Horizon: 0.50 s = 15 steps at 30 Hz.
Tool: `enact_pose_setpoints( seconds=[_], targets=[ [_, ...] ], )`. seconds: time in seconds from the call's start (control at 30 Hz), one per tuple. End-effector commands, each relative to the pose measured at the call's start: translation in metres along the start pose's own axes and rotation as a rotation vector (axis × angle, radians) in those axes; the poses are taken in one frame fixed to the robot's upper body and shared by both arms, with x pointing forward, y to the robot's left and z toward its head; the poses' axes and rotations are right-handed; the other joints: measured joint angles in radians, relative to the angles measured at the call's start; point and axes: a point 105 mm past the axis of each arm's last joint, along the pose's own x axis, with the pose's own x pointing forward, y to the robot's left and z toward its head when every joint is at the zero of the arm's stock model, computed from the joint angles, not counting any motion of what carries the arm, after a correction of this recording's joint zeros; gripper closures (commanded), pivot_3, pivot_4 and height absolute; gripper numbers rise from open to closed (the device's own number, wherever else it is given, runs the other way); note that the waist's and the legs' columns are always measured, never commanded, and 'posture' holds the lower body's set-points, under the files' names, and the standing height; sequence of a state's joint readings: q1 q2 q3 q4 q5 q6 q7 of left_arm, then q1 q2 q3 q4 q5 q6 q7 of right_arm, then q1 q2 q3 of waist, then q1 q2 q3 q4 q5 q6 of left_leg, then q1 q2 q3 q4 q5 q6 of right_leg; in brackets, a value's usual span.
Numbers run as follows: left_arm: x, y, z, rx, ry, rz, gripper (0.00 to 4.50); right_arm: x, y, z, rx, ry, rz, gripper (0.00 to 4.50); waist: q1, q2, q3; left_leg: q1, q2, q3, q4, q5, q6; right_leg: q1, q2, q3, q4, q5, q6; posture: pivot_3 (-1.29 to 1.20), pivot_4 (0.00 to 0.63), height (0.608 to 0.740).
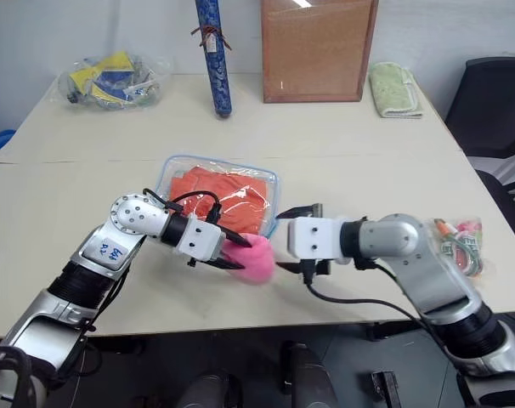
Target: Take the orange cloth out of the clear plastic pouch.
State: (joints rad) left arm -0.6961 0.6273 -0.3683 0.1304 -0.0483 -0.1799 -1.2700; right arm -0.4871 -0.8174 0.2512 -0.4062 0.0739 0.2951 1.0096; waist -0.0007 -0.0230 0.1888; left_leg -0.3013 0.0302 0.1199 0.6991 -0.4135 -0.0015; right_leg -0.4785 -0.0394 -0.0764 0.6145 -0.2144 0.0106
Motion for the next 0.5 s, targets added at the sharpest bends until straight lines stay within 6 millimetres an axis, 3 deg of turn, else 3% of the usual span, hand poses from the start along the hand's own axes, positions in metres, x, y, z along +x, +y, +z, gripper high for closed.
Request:
enact_pose_setpoints(
  seconds=[0.03, 0.13, 0.37, 0.5],
  targets=[
    [0.000, -0.007, -0.007, -0.010, 0.021, -0.012, 3.52, 0.003, -0.013, -0.013, -0.039, 0.027, -0.044, 0.00, -0.002, 0.000, 0.000, 0.000, 0.000, 0.000, 0.000, 0.000, 0.000, 0.000, 0.000, 0.000, 0.000, 0.000, 0.000, 0.00, 0.150, 0.740],
    [-0.001, -0.009, -0.007, -0.011, 0.022, -0.003, 4.41, 0.018, -0.021, -0.017, -0.099, 0.020, -0.058, 0.00, -0.004, 0.000, 0.000, 0.000, -0.001, 0.003, -0.001, 0.000, 0.000, 0.000, 0.001, 0.002, 0.001, 0.000, 0.000, 0.00, 0.150, 0.740],
    [-0.007, -0.016, -0.006, -0.037, 0.026, 0.012, 4.47, 0.056, -0.029, -0.014, -0.200, -0.056, -0.053, 0.00, -0.005, 0.000, 0.000, 0.002, 0.001, 0.003, 0.000, 0.000, 0.000, -0.002, 0.000, 0.002, 0.006, 0.000, -0.001, 0.00, 0.150, 0.740],
    [-0.006, -0.019, -0.003, -0.047, 0.035, 0.023, 4.50, 0.065, -0.029, -0.014, -0.219, -0.080, -0.039, 0.93, -0.004, 0.000, 0.000, 0.002, 0.001, 0.003, 0.000, 0.000, 0.000, -0.002, -0.001, 0.001, 0.006, 0.000, -0.001, 0.00, 0.150, 0.740]
  ],
)
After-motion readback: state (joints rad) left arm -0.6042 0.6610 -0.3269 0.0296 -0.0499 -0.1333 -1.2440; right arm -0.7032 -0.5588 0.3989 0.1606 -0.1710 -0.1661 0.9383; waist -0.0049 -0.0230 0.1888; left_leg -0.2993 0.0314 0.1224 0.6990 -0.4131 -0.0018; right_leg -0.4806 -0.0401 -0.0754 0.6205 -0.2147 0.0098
